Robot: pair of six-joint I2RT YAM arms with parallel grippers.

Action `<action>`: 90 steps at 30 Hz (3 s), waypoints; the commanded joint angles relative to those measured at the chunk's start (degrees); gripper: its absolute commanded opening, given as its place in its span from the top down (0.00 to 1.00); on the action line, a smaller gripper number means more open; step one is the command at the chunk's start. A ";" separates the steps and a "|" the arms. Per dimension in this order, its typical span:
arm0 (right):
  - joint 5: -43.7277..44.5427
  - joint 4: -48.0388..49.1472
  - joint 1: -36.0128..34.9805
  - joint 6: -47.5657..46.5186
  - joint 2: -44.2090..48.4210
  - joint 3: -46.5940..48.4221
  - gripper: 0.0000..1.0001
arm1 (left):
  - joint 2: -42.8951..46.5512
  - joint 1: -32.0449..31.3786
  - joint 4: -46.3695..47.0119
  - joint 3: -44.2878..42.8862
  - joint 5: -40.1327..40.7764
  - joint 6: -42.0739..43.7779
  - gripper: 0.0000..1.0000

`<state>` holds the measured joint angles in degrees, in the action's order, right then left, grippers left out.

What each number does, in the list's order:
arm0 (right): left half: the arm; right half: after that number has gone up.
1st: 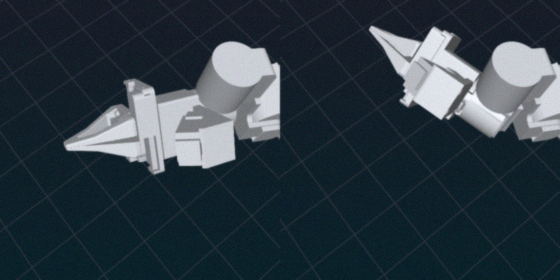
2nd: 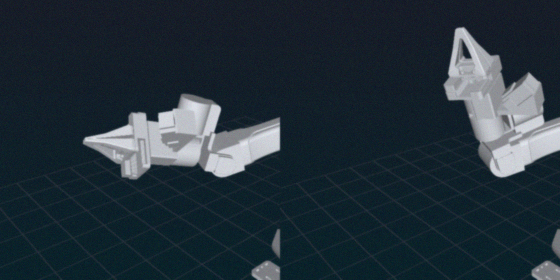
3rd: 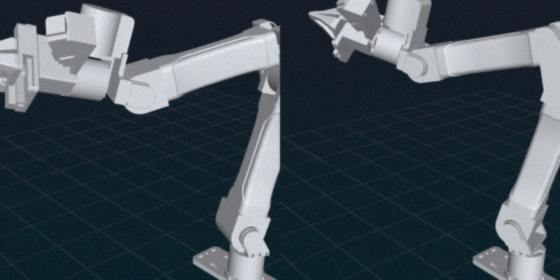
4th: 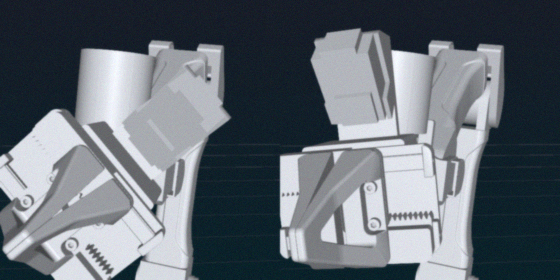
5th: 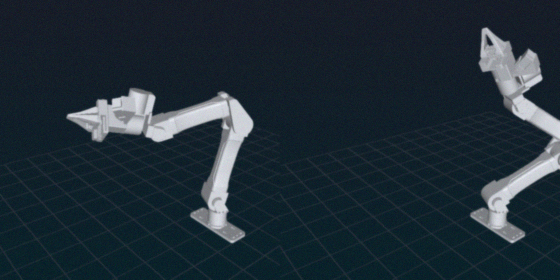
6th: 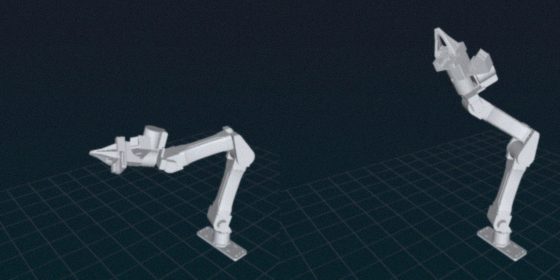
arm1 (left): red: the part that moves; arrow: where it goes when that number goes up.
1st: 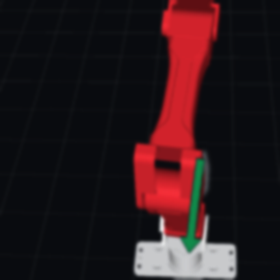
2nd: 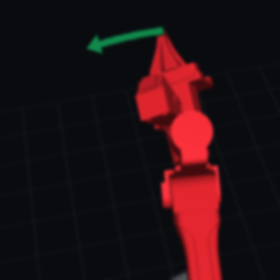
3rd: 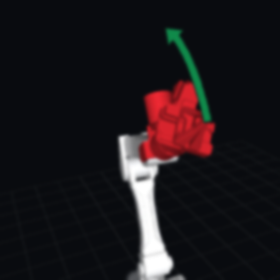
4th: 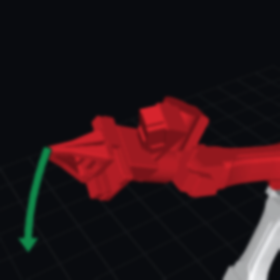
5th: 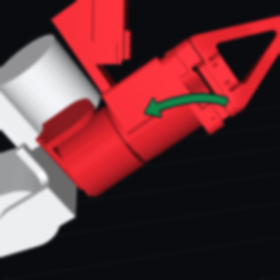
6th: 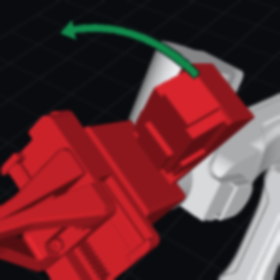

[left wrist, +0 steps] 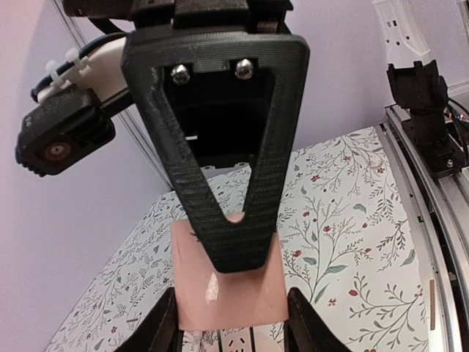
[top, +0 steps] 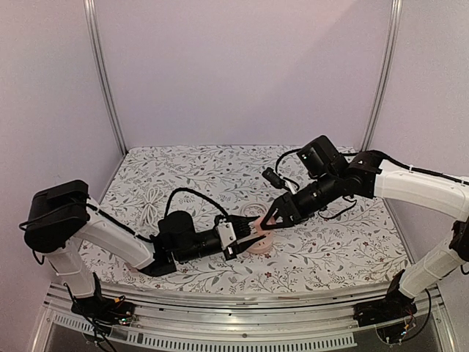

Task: Insert the plug

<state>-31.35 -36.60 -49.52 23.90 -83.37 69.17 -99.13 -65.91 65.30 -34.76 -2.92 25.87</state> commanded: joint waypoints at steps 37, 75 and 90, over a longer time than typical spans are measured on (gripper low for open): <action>14.17 -18.14 2.02 -5.63 -6.44 14.10 1.00 | 9.11 2.56 -3.65 7.96 8.11 -7.96 0.12; 25.10 -34.76 1.48 -7.40 -37.07 39.72 1.00 | 13.60 12.65 -5.37 15.43 1.37 -24.35 0.06; 25.03 -33.81 1.56 -7.31 -40.18 39.91 1.00 | 12.67 12.73 -5.01 15.08 0.51 -24.35 0.08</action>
<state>-6.70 -70.70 -47.97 16.21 -122.02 107.61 -85.30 -54.17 59.33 -20.08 -1.41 1.85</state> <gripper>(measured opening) 0.270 0.927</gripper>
